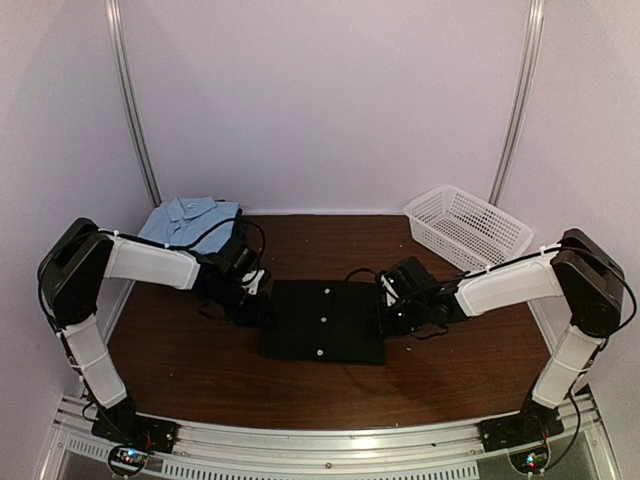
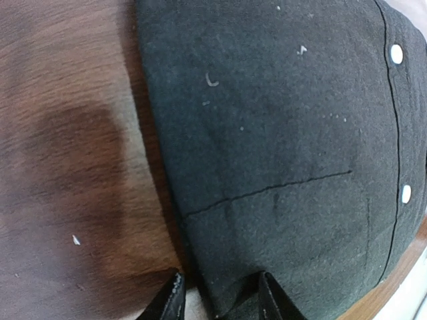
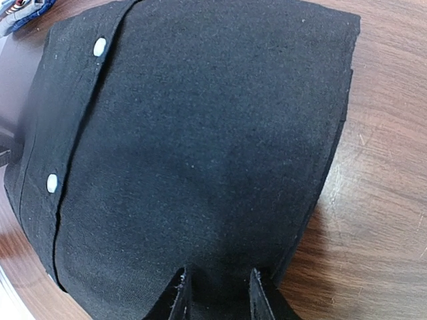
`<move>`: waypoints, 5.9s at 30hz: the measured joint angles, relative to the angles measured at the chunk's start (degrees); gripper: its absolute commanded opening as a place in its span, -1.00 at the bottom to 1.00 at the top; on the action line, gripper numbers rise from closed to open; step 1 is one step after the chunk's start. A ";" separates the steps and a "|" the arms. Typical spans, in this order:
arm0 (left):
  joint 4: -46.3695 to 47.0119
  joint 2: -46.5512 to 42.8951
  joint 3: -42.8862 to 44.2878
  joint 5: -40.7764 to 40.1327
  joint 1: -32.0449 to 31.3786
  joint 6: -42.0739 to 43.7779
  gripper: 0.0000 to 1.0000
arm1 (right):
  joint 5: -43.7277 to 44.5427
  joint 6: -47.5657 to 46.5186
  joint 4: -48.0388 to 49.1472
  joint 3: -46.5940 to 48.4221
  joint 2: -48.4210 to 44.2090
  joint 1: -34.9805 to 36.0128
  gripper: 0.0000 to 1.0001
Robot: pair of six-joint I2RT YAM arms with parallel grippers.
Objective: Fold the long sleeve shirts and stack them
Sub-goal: Pick up the square-folded shirt from the center of the board, then turn over the square-folded shirt at the center of the board, then adjust the square-folded shirt at the center of the board.
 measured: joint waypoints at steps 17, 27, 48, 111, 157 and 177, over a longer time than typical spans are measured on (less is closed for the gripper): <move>3.67 3.23 2.49 -1.42 -0.22 -3.67 -0.55 | 0.11 0.59 0.76 -2.78 -1.55 0.00 -0.37; 8.70 3.63 0.13 2.56 0.02 -7.78 -1.00 | 0.09 0.63 0.76 -2.93 -1.84 0.00 -0.37; -7.65 -8.72 -0.74 2.75 3.32 -1.38 -1.00 | 2.69 0.59 -3.15 1.42 -5.57 0.31 -0.41; -0.44 3.30 22.91 22.47 -4.39 -4.90 -0.44 | -11.72 17.73 27.85 4.59 11.52 -2.97 -0.48; -2.78 3.17 11.85 -2.56 7.85 -0.59 -0.27 | 4.57 -4.66 -1.92 21.44 16.26 -6.75 -0.27; -2.60 7.61 14.67 -2.69 7.85 0.31 -0.79 | 4.57 -5.44 -2.97 22.62 18.32 -6.86 -0.35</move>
